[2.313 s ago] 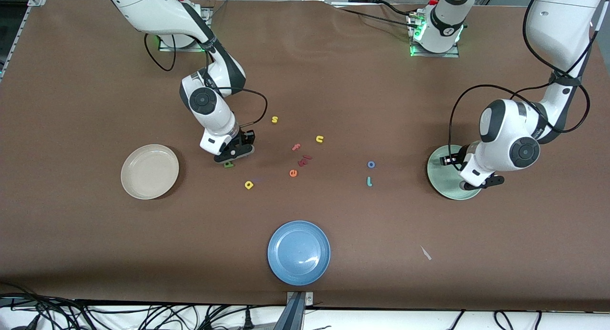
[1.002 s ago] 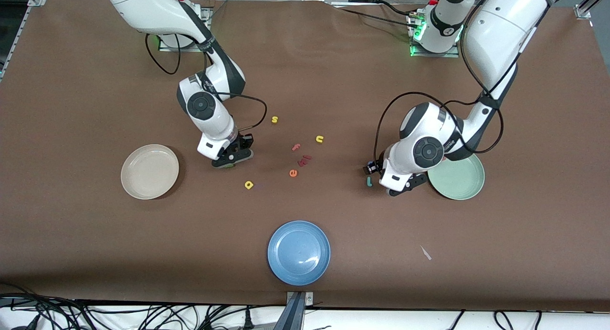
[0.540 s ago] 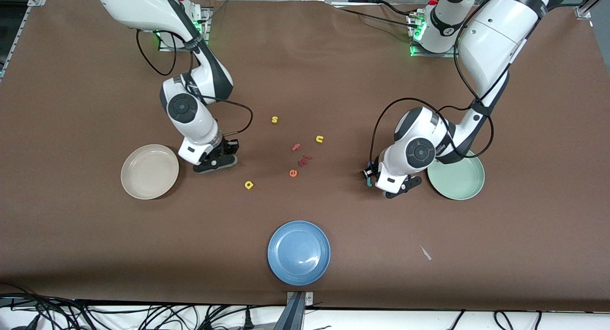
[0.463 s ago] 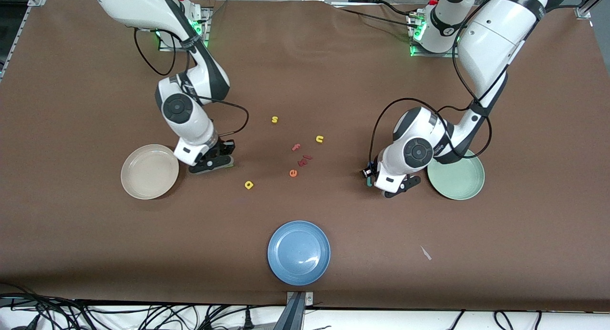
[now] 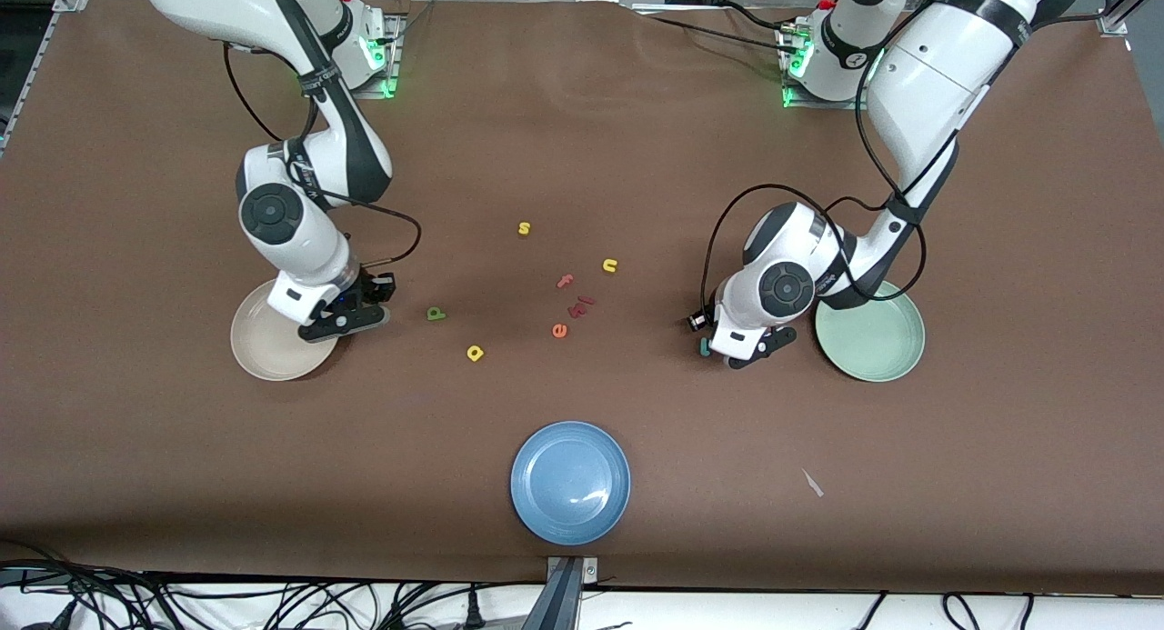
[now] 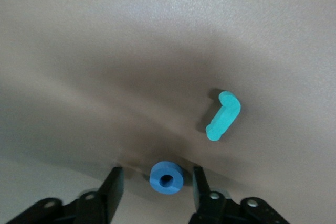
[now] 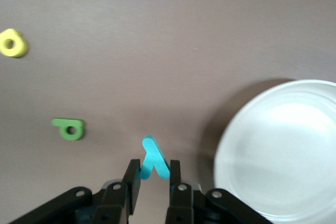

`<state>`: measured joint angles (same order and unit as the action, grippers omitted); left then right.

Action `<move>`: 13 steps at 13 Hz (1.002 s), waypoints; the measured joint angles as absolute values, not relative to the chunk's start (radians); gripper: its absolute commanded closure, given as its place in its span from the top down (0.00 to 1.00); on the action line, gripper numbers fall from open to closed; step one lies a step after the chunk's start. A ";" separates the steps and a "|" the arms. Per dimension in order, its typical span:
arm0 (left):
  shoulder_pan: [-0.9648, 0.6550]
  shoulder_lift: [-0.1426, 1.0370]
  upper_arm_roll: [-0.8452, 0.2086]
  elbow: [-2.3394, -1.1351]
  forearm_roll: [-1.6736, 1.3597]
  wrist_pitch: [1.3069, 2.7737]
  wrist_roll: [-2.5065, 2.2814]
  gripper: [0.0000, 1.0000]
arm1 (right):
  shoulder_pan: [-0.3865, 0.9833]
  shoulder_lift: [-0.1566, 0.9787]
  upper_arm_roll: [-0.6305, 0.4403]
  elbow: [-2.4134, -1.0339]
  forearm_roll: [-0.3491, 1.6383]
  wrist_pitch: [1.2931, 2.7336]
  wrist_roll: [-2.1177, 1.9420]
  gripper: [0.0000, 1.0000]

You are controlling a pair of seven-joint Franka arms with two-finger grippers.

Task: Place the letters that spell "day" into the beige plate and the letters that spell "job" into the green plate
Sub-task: 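Carry the cyan letter toward the beige plate while the left gripper grasps blue o, then place the blue o on the green plate while the right gripper releases cyan letter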

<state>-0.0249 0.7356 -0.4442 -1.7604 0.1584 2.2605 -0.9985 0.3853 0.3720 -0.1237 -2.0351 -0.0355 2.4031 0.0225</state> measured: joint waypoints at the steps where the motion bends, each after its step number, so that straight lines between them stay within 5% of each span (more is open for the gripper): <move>1: -0.026 0.736 -0.444 -1.760 0.158 2.261 -1.000 0.45 | 0.385 0.371 -0.145 -2.035 -0.035 2.398 0.022 0.17; 9: -0.028 0.736 -0.444 -1.762 0.158 2.310 -1.032 0.30 | 0.287 0.389 -0.228 -2.042 -0.035 2.379 -0.082 0.23; 10: -0.028 0.736 -0.444 -1.763 0.158 2.310 -1.033 0.23 | 0.272 0.396 -0.228 -2.043 -0.035 2.379 -0.096 0.41; 12: -0.028 0.736 -0.444 -1.762 0.158 2.311 -1.033 0.14 | 0.267 0.413 -0.227 -2.043 -0.035 2.380 -0.099 1.00; 13: -0.028 0.735 -0.444 -1.762 0.158 2.311 -1.033 0.11 | 0.267 0.416 -0.224 -2.043 -0.034 2.381 -0.099 1.00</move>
